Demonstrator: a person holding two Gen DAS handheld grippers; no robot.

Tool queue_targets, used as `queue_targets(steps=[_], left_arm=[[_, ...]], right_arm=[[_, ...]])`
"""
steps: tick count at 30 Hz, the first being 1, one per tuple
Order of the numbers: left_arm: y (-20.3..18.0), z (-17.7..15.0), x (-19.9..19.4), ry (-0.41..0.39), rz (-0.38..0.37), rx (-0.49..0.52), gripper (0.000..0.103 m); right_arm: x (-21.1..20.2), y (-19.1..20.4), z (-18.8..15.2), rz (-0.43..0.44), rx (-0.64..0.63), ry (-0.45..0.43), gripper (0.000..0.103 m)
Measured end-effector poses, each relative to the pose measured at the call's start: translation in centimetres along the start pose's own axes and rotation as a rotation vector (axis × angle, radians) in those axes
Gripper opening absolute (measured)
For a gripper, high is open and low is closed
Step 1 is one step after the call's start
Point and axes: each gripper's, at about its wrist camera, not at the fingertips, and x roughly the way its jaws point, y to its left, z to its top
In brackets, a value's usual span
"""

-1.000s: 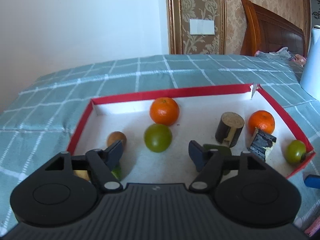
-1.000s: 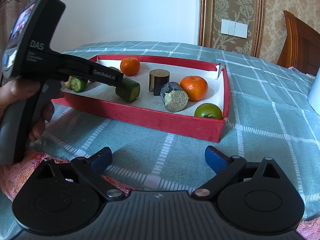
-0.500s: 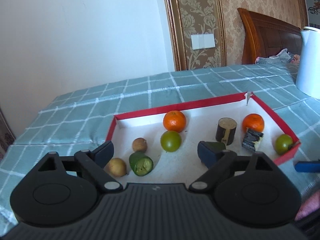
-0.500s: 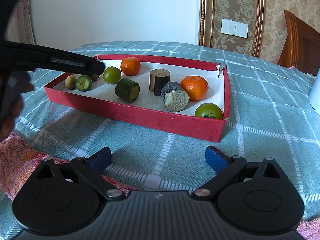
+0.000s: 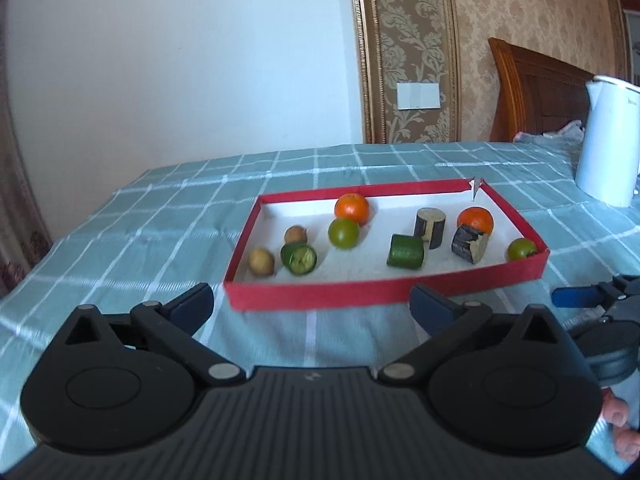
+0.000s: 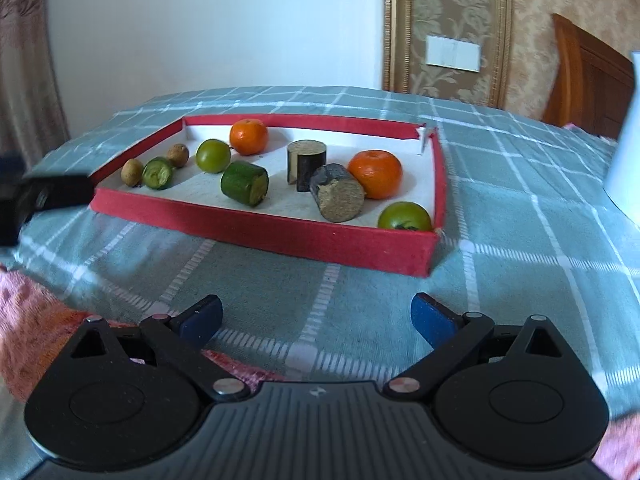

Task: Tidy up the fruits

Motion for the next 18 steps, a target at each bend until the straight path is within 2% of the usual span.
queue_targets(steps=[5, 8, 13, 18], left_arm=[[0.4, -1.1, -1.5, -0.001, 0.022, -0.037, 0.103], [0.2, -1.6, -2.2, -0.003, 0.052, -0.038, 0.103], [0.1, -2.0, -2.7, 0.006, 0.046, -0.048, 0.103], [0.2, -1.9, -2.9, 0.001, 0.047, -0.06, 0.103]], right_arm=[[-1.3, 0.3, -0.2, -0.022, 0.091, -0.018, 0.101], [-2.3, 1.2, -0.5, -0.064, 0.1, -0.047, 0.101], [-3.9, 2.5, -0.5, -0.119, 0.084, -0.115, 0.101], [-4.8, 3.0, -0.4, -0.134, 0.073, -0.149, 0.101]])
